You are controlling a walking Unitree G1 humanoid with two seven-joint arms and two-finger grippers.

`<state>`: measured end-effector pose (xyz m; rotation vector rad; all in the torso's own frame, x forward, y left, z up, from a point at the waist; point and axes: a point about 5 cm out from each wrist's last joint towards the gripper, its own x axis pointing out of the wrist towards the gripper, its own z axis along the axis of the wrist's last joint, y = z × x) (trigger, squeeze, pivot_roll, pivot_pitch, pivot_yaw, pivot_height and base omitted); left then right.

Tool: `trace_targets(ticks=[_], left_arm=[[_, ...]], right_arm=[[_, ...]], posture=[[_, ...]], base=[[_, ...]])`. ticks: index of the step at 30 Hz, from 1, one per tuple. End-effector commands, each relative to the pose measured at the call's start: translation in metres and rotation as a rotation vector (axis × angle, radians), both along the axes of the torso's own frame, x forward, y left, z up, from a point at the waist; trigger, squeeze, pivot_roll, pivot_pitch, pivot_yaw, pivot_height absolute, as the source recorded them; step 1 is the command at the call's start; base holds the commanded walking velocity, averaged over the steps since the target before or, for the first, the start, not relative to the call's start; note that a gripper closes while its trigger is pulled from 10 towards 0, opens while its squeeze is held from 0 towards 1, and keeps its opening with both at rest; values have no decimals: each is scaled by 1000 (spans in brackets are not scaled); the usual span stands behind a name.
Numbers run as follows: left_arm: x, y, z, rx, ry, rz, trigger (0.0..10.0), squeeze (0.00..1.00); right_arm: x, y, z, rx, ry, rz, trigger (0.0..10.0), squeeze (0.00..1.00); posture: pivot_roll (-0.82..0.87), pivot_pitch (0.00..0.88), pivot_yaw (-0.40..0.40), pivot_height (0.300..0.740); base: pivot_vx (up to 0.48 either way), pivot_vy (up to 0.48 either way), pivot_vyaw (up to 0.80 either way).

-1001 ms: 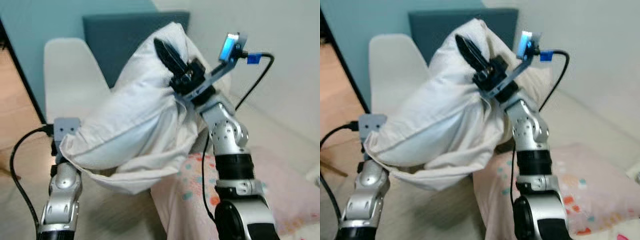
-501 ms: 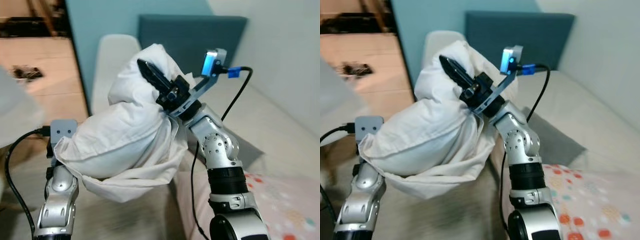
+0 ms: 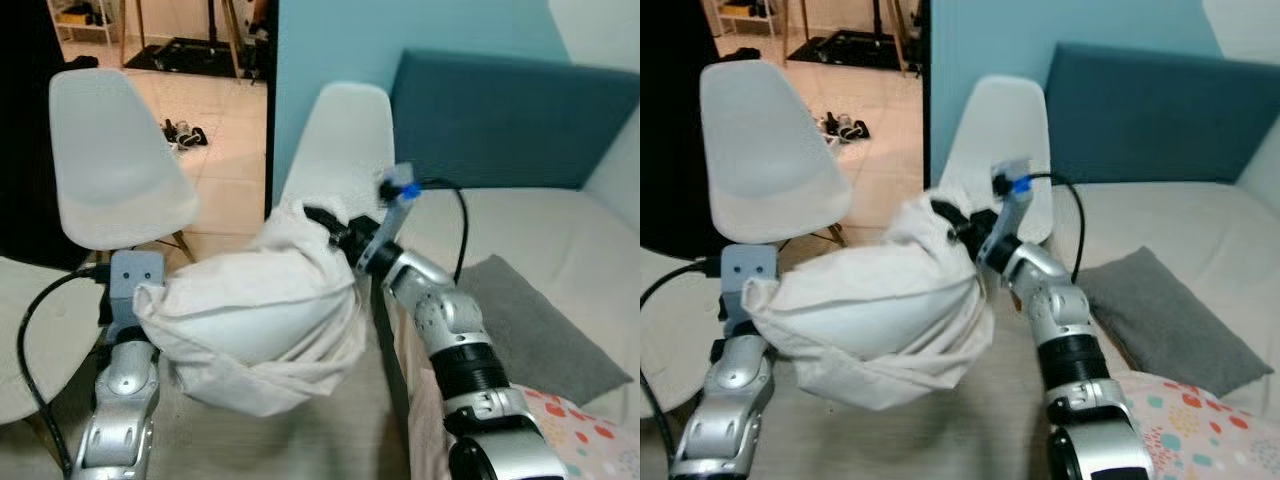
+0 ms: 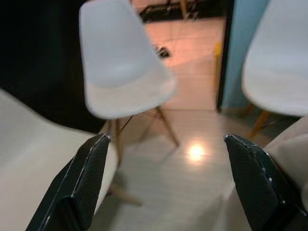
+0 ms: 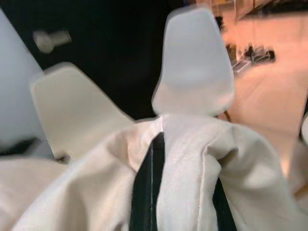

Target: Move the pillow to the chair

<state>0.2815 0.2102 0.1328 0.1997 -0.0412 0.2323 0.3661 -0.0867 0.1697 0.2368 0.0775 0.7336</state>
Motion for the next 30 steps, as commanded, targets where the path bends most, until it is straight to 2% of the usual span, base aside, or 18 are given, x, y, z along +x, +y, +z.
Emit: trace_targets(ticks=[1,2,4,5,11,20,30], left_arm=[[0,-7,-7,-8,22,-45,10000,0],[-2,-3,-13,-15,44,-36,10000,0],[-4,-1,-16,-20,57,-29,10000,0],[-6,1,-18,-22,63,-15,10000,0],[-9,2,-17,-24,59,-18,10000,0],[-6,-5,-4,-12,17,-55,10000,0],[-2,-9,2,-10,-6,-69,10000,0]], right_arm=[[3,-8,0,-33,-32,-45,0,0],[3,-14,-14,-84,13,-85,1686,0],[3,-18,-22,-116,41,-108,1686,0],[2,-22,-29,-130,67,-123,10000,0],[0,-29,-38,-151,89,-153,10000,0],[7,-33,-30,-149,65,-218,10000,0],[10,-31,-27,-129,49,-228,10000,0]], posture=[[6,0,-111,740],[6,0,-110,740],[5,0,-110,740],[7,0,-109,740],[8,0,-110,740],[3,0,-111,740],[3,0,-109,740]], base=[[0,0,0],[247,0,0],[247,0,0],[277,0,0],[292,0,0],[401,0,0],[480,0,0]])
